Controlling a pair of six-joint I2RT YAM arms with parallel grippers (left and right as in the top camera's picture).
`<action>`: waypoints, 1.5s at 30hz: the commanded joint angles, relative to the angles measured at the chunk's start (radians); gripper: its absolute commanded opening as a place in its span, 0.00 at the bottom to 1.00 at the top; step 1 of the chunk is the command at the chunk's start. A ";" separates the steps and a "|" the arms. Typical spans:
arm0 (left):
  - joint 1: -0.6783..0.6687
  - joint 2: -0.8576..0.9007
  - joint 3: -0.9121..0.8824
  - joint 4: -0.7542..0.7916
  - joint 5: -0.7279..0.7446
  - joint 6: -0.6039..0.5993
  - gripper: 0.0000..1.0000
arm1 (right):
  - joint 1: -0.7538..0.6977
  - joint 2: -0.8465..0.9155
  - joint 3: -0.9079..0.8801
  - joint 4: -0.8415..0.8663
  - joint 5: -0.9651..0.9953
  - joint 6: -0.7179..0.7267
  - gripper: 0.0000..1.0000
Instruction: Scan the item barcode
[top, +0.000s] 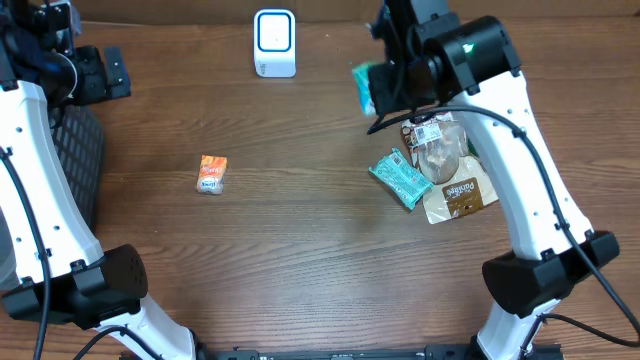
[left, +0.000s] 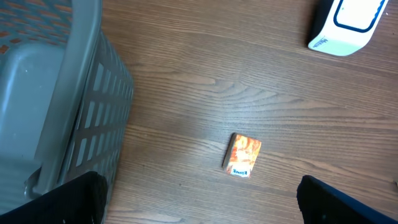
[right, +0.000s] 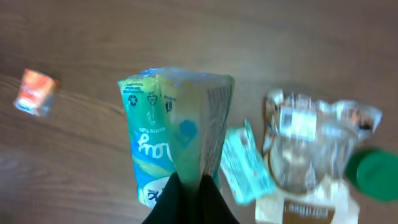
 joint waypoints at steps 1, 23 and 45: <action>0.002 -0.016 0.019 0.000 0.007 0.015 1.00 | -0.035 0.001 -0.117 -0.006 -0.030 0.026 0.04; 0.002 -0.016 0.019 0.000 0.007 0.015 0.99 | -0.229 0.001 -0.568 0.198 -0.030 0.040 0.47; 0.002 -0.016 0.019 0.000 0.007 0.015 0.99 | -0.073 0.002 -0.419 0.377 -0.414 0.056 0.80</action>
